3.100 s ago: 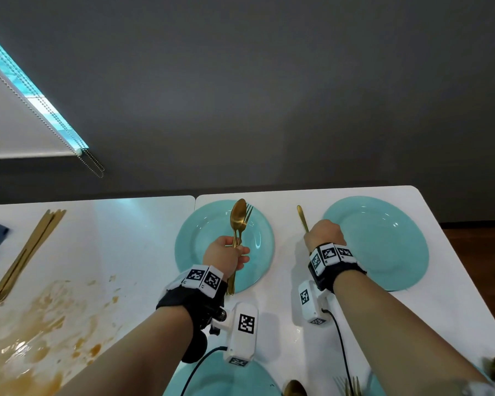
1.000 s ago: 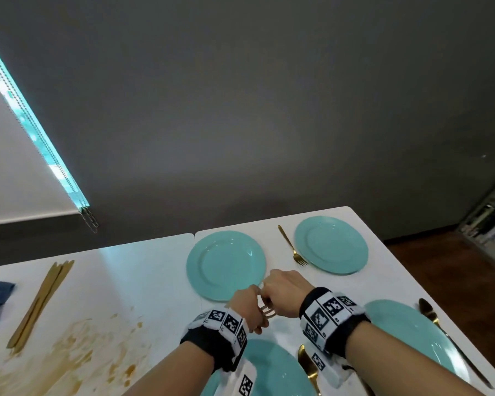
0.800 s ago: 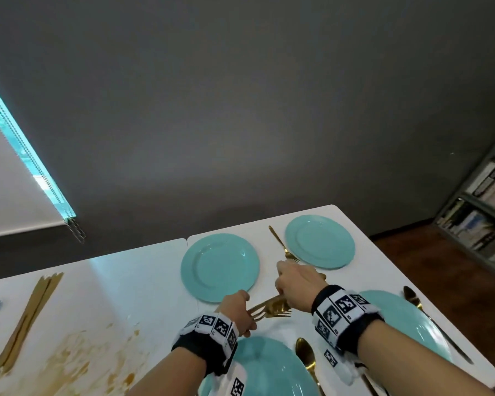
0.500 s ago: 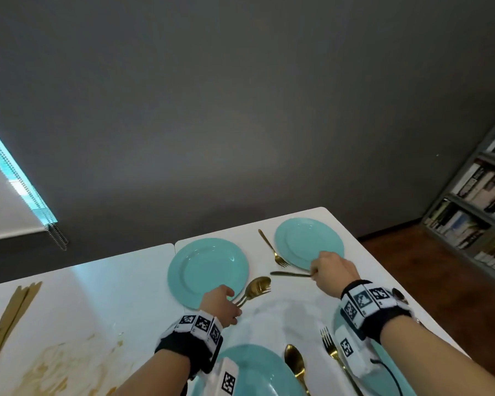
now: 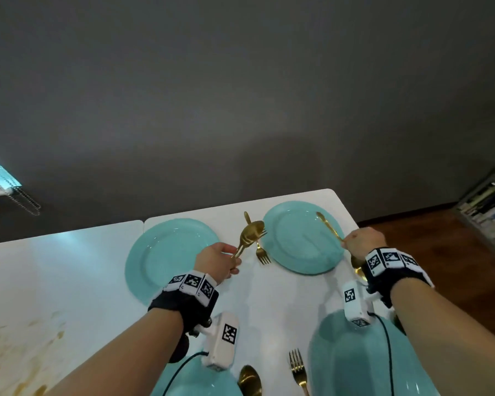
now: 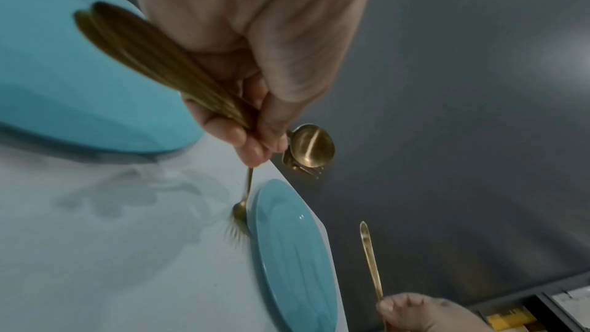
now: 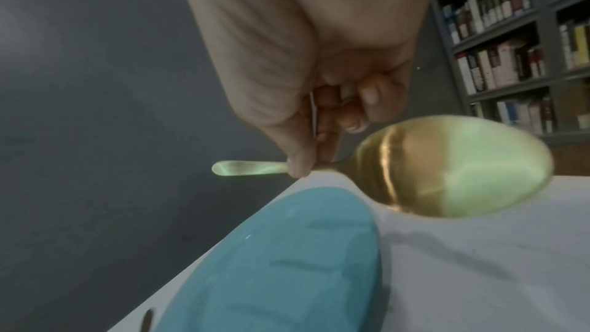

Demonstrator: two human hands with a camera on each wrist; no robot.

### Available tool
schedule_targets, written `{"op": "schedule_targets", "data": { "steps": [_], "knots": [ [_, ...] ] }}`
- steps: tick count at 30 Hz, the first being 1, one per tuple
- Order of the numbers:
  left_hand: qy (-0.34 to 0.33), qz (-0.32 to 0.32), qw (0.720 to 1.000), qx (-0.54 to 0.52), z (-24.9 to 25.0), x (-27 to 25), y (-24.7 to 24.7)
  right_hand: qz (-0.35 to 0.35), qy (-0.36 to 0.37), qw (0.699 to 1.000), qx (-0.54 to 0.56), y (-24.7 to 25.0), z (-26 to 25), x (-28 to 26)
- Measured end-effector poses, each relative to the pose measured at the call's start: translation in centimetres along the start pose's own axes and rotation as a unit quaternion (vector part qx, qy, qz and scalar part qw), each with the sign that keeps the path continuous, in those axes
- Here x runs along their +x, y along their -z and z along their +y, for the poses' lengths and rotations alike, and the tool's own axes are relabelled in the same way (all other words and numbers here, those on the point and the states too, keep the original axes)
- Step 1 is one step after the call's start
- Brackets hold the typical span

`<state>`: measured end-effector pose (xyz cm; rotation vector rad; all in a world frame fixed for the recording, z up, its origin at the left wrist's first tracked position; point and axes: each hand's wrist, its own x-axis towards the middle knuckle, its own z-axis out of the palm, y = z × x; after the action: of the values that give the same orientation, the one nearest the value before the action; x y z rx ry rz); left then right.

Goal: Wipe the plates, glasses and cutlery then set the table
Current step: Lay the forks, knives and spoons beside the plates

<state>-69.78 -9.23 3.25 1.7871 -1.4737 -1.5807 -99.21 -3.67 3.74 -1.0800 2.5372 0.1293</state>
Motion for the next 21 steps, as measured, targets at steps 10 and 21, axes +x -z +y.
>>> {"op": "schedule_targets", "data": {
  "steps": [10, 21],
  "knots": [
    [0.010, 0.010, 1.000, -0.024, 1.8, 3.8, -4.9, -0.069, -0.116, 0.991, -0.005, -2.4, 3.7, 10.1],
    [-0.015, -0.003, 1.000, 0.009, 1.8, 4.7, -6.5, -0.057, -0.128, 0.988, 0.066, -3.0, 3.1, 14.0]
  ]
}}
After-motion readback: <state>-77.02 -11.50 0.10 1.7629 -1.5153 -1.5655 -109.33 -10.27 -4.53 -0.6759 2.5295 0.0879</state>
